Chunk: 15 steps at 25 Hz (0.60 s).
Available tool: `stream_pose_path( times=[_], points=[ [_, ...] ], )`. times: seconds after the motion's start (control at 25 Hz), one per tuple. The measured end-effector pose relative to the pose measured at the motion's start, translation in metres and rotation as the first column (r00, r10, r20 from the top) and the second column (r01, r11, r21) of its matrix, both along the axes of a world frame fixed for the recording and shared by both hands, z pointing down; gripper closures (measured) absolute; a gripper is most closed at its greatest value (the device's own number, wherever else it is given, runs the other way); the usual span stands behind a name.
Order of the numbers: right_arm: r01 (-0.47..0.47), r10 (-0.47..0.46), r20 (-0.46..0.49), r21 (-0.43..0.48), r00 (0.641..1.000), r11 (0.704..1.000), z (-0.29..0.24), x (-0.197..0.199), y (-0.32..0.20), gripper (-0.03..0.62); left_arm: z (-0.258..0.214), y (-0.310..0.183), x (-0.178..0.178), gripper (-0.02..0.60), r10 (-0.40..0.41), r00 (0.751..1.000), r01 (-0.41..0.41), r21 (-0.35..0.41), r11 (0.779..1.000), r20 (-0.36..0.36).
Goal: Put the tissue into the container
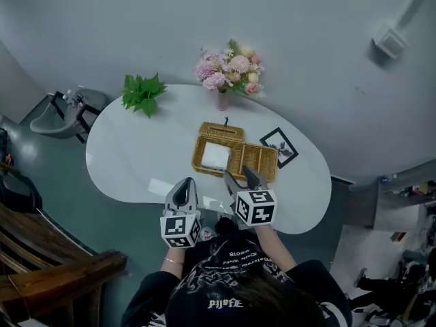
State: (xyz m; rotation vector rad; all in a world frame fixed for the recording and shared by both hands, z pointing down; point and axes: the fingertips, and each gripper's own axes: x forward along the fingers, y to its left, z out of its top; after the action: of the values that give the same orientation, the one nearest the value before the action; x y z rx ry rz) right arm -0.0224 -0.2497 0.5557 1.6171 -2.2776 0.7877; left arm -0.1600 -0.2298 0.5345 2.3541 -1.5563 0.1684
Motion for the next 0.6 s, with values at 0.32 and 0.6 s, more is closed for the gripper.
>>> stream_pose_path(
  times=[0.32,0.6],
  points=[
    [-0.044,0.045,-0.022,0.033,0.999,0.998,0.009,0.003,0.021,0.455,0.011,0.014,0.022,0.555,0.072,0.997,-0.072,-0.009,0.997,-0.011],
    [-0.059,0.058,0.009,0.095,0.998,0.994,-0.005,0.002,0.020,0.571,0.008,0.016,0.025,0.555,0.080,0.997,-0.080,0.006,0.997,-0.012]
  ],
)
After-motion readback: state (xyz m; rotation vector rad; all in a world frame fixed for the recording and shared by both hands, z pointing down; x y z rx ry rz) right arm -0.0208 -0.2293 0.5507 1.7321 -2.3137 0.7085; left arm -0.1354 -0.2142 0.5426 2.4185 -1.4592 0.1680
